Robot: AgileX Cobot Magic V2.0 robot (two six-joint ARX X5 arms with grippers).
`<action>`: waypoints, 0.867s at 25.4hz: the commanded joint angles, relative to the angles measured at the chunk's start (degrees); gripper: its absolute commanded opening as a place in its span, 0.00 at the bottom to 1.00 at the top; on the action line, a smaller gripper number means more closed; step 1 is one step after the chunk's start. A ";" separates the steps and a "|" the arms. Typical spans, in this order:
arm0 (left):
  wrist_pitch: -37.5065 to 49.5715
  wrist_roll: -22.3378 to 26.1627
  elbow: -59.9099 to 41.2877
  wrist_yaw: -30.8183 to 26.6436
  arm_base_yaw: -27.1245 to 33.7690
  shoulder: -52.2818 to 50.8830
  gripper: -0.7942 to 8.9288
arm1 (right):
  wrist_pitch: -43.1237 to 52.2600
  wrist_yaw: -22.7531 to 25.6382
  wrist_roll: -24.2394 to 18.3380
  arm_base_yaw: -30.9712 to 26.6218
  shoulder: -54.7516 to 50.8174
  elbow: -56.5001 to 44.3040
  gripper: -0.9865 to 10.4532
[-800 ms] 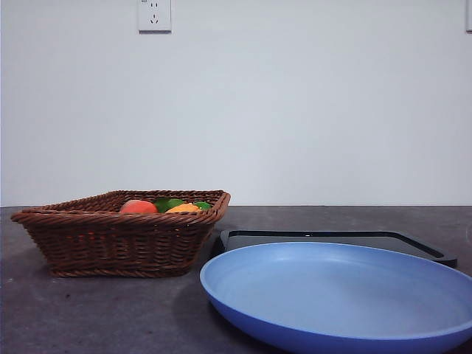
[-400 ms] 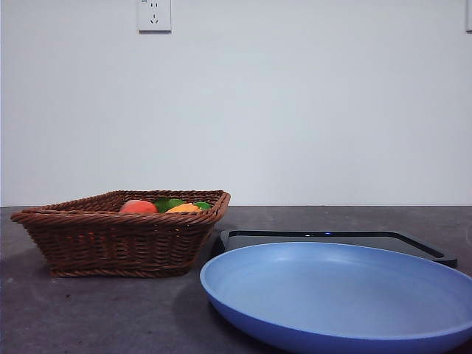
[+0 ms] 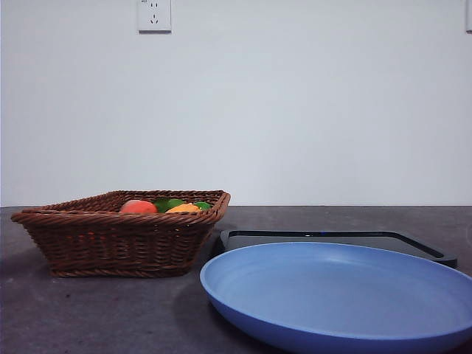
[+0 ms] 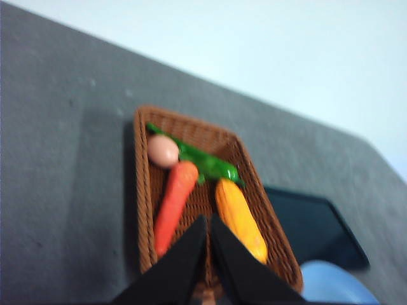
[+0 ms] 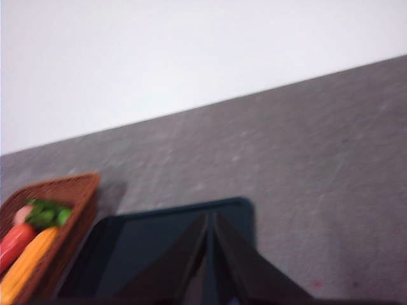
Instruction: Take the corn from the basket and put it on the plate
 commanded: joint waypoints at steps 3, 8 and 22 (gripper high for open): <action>-3.76 7.82 5.49 4.76 0.09 5.42 0.09 | -4.72 -6.67 -4.96 -0.02 7.72 7.04 0.09; -8.96 12.28 9.73 8.66 -0.63 10.64 0.09 | -10.95 -13.11 -9.90 0.28 15.56 13.07 0.09; -18.38 20.15 12.87 9.66 -9.27 18.49 0.09 | -24.09 -15.56 -18.71 10.12 27.23 17.49 0.09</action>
